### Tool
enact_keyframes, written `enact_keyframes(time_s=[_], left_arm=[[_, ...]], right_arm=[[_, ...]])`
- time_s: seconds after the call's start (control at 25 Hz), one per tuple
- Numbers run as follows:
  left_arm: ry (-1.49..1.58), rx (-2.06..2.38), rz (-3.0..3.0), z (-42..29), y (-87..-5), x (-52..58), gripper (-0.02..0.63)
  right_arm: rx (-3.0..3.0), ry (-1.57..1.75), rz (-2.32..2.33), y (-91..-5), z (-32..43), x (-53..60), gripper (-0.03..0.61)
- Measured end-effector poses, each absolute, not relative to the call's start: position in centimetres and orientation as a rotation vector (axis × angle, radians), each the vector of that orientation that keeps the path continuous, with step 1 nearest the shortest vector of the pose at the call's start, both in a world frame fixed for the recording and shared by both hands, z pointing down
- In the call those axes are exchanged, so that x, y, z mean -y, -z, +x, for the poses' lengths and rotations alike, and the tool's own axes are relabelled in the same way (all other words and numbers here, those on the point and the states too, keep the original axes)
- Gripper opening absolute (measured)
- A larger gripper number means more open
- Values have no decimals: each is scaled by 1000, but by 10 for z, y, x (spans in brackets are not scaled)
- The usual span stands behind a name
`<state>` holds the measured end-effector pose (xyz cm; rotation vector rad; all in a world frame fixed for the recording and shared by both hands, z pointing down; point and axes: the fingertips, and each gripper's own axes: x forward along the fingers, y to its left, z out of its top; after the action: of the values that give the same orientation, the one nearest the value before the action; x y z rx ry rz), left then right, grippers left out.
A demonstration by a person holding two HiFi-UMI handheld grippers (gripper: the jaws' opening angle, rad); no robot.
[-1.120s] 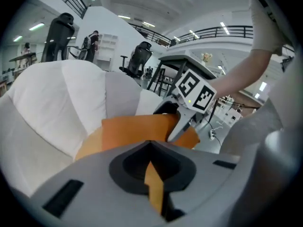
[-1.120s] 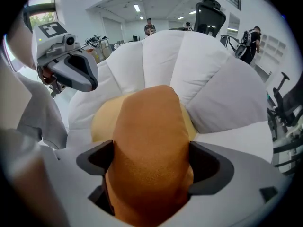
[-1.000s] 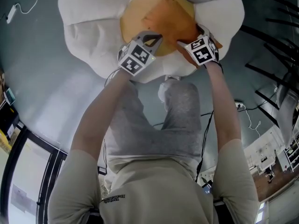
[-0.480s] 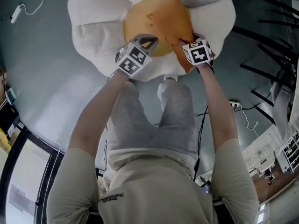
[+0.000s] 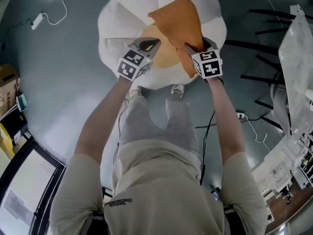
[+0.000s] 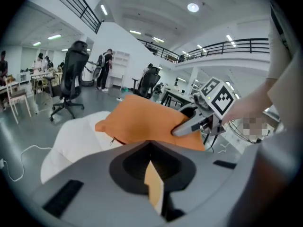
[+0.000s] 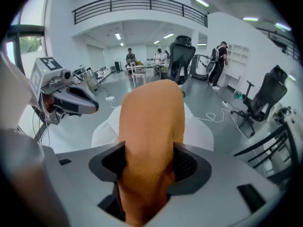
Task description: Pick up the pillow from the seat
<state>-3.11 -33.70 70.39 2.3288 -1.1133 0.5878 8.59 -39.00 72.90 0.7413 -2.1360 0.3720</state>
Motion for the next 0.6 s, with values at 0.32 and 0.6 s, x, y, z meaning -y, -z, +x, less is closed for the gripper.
enact_keyframes(time_s=[0.32,0.6], left_arm=[[-364,1326,2534,-53,-465,365,9],[-340,1510,2693,-57,-290,369,9]], right_arm=[[2396,-264,990,-476,60,425,281],[2621,53,1144,-272,61,432,288]])
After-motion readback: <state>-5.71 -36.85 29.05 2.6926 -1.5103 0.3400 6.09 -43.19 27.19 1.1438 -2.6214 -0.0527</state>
